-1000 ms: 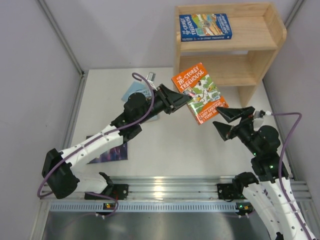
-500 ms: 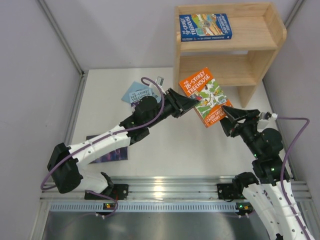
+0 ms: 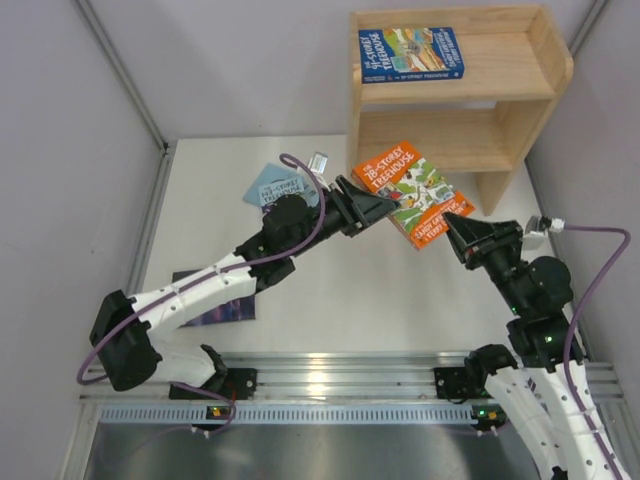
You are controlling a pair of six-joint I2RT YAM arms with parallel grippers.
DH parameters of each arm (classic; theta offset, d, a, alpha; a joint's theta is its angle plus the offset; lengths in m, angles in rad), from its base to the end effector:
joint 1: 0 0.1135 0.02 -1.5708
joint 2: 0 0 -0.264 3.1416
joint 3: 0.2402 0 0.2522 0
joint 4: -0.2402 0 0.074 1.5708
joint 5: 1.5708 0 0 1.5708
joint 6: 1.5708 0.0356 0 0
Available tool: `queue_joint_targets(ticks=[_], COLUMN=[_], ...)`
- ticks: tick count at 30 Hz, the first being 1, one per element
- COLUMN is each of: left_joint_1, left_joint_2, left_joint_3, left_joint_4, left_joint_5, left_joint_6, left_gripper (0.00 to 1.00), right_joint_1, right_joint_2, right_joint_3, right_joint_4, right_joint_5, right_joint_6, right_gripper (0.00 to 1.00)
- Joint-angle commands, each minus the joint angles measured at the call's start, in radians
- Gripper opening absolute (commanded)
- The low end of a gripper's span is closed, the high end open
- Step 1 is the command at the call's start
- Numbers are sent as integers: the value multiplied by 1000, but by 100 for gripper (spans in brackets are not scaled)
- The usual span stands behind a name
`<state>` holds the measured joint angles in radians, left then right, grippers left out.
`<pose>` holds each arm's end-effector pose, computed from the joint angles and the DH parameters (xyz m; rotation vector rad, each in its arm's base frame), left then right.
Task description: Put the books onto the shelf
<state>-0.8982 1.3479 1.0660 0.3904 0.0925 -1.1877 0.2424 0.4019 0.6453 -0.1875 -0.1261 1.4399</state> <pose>0.1983 -0.2543 0.3723 -0.1612 1.7243 -1.7060 0.1052 0.0306 0.3401 0.8616 1.4636 1.4071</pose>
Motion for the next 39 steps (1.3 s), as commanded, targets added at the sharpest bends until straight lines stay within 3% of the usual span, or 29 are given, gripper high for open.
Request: queue_joint_targets(ticks=[1,12,16,19,24,26,29,34,39], left_joint_1=[-16,-16,-16,-16,-16,-16,-16,-16,-16], left_joint_2=[-102,-334,-386,-420,-452,-460,-490,-506,-449], left_joint_3=[-17,52,68,66,68,63,31,-11,-31], left_joint_4=[52,-343,-516,-559,-634,-651,-645,-622,-575], left_joint_5=[108,52,12,-25,-59,-83,-138,-166,-191], left_joint_6=[121,356,440,470,503,519,511,490,496], left_gripper=[58,68,70,70,70,70,71,71,70], right_joint_1=[9,6,-8,-58,-305,-385,-483,-584,-594], right_joint_2=[58,314,489,618,849,961,1104,1337,1445], right_joint_3=[158,583,911,1125,1388,1429,1508,1709,1786], right_joint_4=[111,57,-120,-194,-115,56,180,409,422], right_joint_5=[2,-96,-132,-161,-507,-667,-814,-929,-958], right_joint_6=[-99,-335,-487,-552,-397,-311,-205,-7,7], right_gripper=[0,0,0,0,0,0,0,0,0])
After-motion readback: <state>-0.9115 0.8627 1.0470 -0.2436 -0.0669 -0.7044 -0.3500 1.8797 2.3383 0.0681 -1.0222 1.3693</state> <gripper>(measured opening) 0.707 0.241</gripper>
